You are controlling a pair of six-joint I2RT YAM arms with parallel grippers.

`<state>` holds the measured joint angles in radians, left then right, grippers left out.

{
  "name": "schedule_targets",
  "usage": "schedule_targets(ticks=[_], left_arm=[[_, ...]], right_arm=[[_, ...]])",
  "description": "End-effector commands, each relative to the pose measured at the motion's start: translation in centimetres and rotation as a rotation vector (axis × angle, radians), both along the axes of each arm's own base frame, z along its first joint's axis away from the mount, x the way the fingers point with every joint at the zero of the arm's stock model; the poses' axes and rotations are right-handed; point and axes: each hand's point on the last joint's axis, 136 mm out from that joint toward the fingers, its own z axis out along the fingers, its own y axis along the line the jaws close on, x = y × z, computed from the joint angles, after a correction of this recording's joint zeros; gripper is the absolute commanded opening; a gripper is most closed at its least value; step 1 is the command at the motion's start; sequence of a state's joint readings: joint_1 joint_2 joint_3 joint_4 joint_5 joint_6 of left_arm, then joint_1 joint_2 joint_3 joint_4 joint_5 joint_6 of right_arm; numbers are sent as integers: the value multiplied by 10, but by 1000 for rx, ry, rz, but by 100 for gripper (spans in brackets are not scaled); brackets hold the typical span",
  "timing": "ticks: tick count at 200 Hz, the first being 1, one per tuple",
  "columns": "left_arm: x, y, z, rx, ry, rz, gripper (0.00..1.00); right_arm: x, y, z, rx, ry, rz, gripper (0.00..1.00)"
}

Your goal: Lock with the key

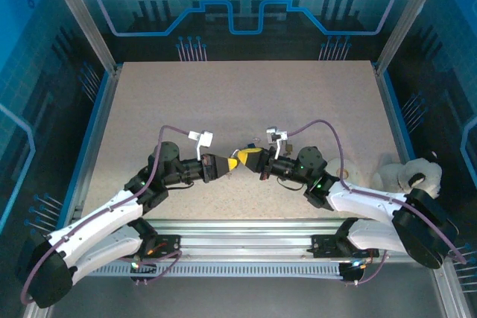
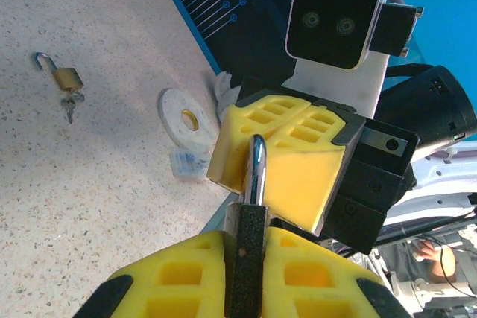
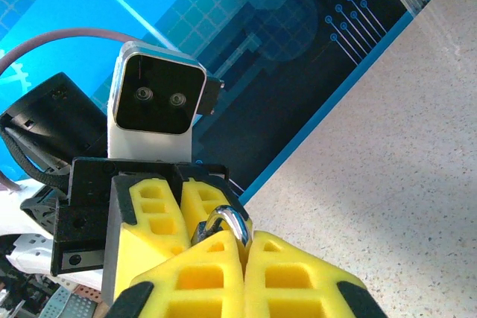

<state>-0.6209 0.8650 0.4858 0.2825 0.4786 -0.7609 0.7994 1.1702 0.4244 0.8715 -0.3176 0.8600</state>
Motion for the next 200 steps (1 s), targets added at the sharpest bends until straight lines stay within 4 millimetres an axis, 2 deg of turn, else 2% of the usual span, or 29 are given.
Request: schedule_targets(ticks=[1, 20, 55, 120, 145, 164, 200], left_arm=[[26, 7, 67, -138, -199, 117, 0], [25, 7, 67, -116, -202, 110, 0], [24, 11, 64, -85, -201, 121, 20], [23, 11, 64, -75, -205, 118, 44], [24, 15, 58, -58, -198, 131, 50], [23, 21, 50, -32, -190, 152, 53], [21, 34, 30, -18, -170, 205, 66]], right_arm=[[-72, 21, -25, -97, 24, 325, 0], [-66, 17, -18, -90, 9, 303, 0], [-52, 6, -6, -65, 9, 263, 0], [-36, -7, 13, -19, 10, 225, 0], [-27, -12, 19, -11, 23, 198, 0], [-15, -18, 21, -20, 43, 159, 0], [21, -33, 24, -9, 132, 58, 0]])
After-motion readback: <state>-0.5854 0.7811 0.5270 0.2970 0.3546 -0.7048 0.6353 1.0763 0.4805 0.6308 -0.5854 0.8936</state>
